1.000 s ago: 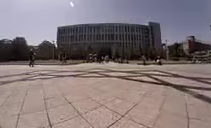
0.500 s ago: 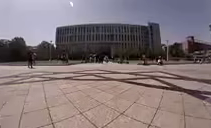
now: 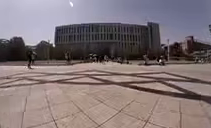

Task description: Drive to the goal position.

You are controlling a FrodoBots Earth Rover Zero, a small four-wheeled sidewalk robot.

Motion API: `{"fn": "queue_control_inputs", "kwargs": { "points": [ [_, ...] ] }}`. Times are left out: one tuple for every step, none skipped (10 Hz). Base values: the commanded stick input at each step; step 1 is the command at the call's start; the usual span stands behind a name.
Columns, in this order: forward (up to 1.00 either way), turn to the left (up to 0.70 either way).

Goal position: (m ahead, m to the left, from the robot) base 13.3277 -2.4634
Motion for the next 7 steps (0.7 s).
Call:
{"fn": "queue_control_inputs", "kwargs": {
  "points": [
    [1.00,0.00],
    [1.00,0.00],
    [1.00,0.00],
    [1.00,0.00],
    [1.00,0.00],
    [1.00,0.00],
    [1.00,0.00]
  ]
}}
